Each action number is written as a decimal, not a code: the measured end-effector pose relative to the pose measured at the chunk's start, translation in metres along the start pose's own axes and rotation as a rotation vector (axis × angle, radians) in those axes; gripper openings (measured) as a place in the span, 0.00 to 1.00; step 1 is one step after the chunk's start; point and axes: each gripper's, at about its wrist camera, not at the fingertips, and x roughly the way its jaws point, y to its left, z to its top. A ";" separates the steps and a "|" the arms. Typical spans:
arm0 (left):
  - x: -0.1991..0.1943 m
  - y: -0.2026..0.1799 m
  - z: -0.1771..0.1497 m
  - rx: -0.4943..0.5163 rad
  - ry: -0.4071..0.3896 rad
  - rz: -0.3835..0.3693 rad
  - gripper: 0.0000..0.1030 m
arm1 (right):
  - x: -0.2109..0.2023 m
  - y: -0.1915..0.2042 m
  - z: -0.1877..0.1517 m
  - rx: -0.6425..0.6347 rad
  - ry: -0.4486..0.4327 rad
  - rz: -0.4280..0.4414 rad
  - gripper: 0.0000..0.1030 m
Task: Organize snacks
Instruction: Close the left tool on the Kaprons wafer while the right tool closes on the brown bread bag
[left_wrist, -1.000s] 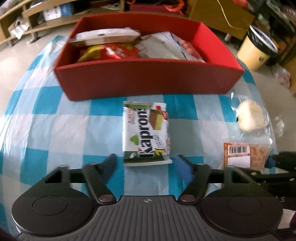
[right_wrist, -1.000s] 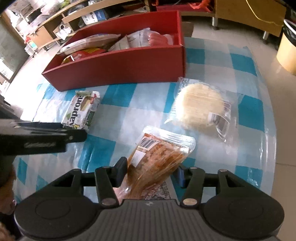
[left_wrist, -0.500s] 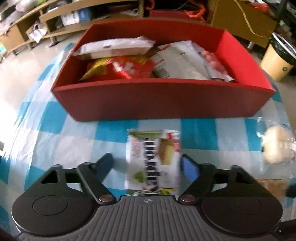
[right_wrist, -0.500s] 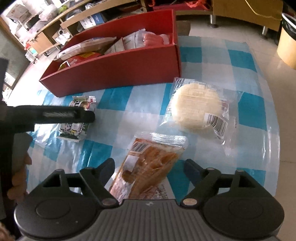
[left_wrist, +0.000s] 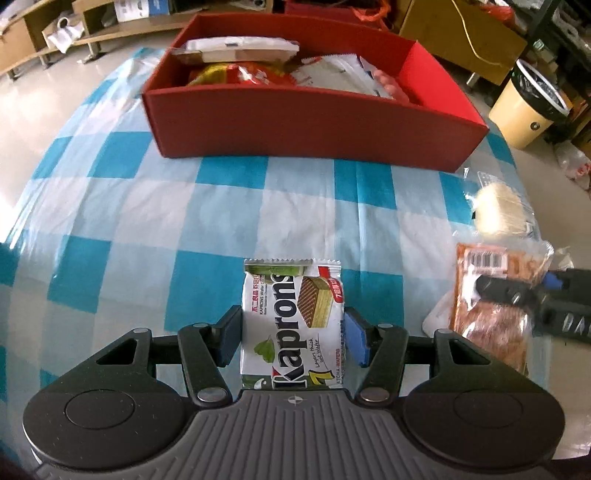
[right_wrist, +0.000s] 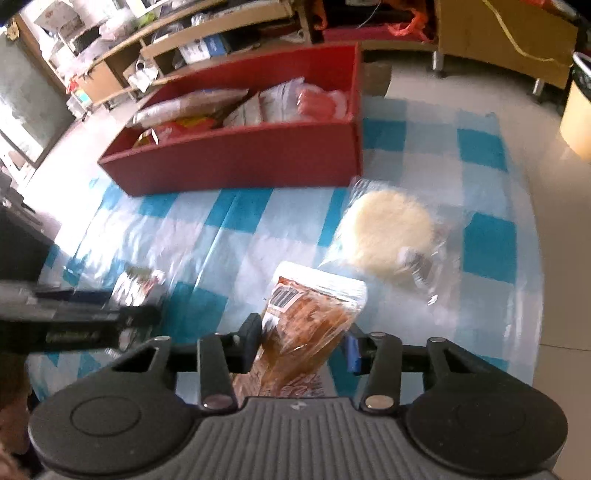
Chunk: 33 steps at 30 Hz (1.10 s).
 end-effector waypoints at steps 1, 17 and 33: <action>-0.002 0.002 -0.002 -0.003 0.001 0.000 0.63 | -0.002 -0.003 0.000 0.012 -0.007 0.002 0.39; 0.012 -0.015 -0.007 0.065 0.018 0.020 0.78 | 0.025 0.023 0.001 -0.047 0.084 -0.169 0.75; 0.021 -0.027 -0.017 0.164 0.008 0.058 0.92 | 0.048 0.029 -0.003 -0.113 0.122 -0.128 1.00</action>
